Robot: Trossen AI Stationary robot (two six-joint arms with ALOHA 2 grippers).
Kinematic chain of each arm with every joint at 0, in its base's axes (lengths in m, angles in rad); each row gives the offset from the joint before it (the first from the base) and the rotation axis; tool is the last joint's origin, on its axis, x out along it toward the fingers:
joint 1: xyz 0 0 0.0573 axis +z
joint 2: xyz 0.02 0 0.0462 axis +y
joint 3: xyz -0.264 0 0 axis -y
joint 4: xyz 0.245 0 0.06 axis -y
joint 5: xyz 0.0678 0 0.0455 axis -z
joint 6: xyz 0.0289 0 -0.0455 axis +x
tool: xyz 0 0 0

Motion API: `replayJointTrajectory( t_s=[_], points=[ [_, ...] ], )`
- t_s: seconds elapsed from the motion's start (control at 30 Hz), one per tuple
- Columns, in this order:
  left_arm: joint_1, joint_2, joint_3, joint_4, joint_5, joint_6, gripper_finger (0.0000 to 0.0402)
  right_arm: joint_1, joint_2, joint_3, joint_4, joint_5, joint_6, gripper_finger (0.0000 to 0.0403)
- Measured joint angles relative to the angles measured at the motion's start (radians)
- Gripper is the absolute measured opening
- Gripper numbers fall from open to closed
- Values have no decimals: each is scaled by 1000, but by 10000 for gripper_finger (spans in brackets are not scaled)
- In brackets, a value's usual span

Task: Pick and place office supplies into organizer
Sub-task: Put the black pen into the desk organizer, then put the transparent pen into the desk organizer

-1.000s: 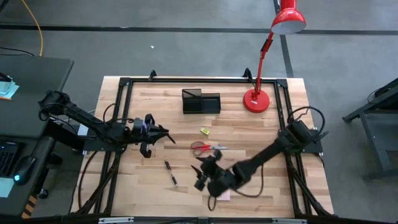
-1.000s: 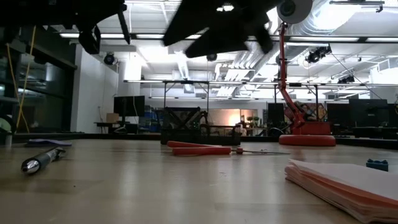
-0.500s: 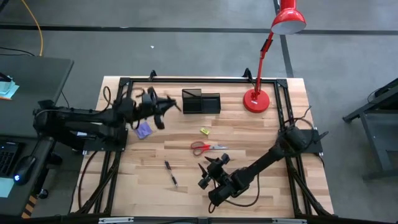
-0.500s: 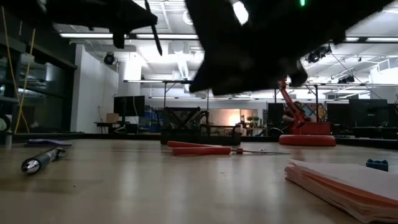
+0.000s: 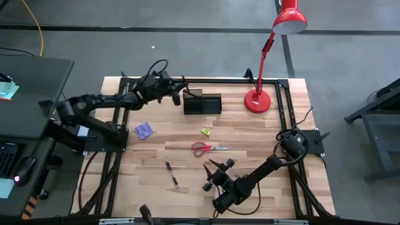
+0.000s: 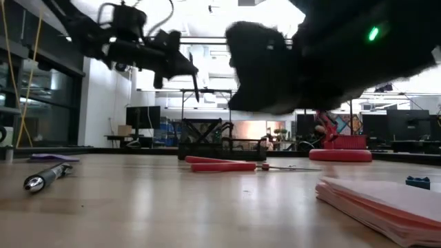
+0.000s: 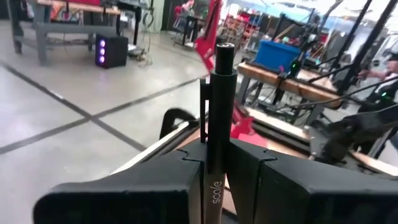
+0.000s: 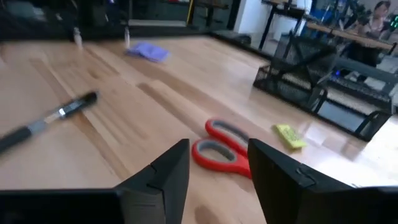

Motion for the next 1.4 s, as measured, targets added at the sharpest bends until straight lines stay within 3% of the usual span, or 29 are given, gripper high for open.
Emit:
replayJointTrajectory(
  t_s=[0.23,0.63,1.0,1.27,1.4],
  points=[
    [26,193,116,15,3,5,25,33,-51,1,11,66,-54,142],
    [23,369,196,-15,-57,29,31,54,-61,1,21,94,-72,142],
    [23,385,196,-30,10,-28,133,53,-61,1,20,94,-71,145],
    [23,383,196,-39,11,-27,153,53,-61,1,23,90,-70,147],
    [16,351,196,-32,77,-27,153,53,-61,1,16,83,-70,145]
  ],
)
